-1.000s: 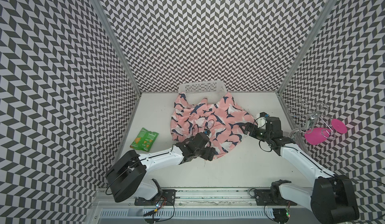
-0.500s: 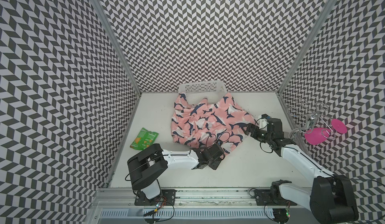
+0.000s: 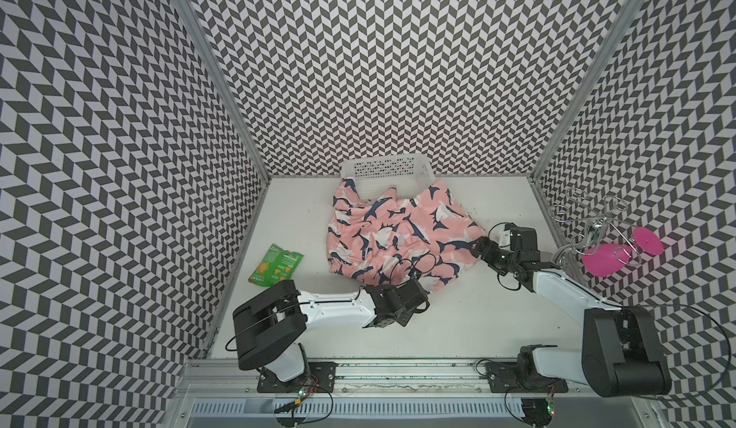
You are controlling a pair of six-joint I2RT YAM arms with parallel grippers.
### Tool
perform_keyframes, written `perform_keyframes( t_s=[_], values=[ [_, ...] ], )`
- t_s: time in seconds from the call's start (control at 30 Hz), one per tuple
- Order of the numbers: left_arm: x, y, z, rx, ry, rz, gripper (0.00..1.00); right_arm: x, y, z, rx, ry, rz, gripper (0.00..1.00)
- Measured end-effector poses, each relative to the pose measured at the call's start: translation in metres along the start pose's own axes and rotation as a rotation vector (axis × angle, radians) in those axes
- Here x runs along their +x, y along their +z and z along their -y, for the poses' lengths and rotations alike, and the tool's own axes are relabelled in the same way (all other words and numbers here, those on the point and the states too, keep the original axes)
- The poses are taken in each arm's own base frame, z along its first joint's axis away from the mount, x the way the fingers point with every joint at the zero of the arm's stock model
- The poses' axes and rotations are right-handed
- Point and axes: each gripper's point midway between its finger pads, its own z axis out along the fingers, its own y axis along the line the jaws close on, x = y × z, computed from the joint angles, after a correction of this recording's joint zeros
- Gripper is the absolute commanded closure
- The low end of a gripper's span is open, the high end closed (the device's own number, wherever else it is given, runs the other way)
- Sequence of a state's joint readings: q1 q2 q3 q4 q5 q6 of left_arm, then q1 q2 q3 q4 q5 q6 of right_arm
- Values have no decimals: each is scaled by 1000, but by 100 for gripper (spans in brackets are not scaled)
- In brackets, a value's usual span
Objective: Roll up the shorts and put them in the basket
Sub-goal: Fold the shorts at the center of the board.
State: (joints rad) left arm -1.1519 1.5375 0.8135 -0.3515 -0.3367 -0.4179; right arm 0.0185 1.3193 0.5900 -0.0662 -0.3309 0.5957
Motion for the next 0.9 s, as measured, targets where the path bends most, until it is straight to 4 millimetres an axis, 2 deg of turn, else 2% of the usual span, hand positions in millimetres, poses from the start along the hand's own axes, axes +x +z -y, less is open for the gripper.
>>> perform_keyframes(
  t_s=[0.1,0.2,0.37,0.47,0.53,0.63,0.8,0.9],
  values=[
    [-7,-12,-2,7,-13,28,93,-6,0,10,31,25,20,8],
    [-4,-13,-5,1,-13,19,93,-9,1,18,48,46,34,9],
    [7,-14,-10,-14,-13,-11,93,-3,13,30,68,80,2,17],
    [5,-21,-12,-10,-21,3,92,1,21,36,76,100,-16,22],
    [3,-26,-13,-4,-28,18,92,2,24,37,77,108,-18,29],
    [3,-29,-15,-3,-35,27,92,0,29,37,68,115,-15,46],
    [7,-29,-17,-7,-32,16,92,3,38,36,40,115,-32,79],
    [9,-30,-17,-6,-27,7,91,3,37,30,12,103,-42,89]
  ],
)
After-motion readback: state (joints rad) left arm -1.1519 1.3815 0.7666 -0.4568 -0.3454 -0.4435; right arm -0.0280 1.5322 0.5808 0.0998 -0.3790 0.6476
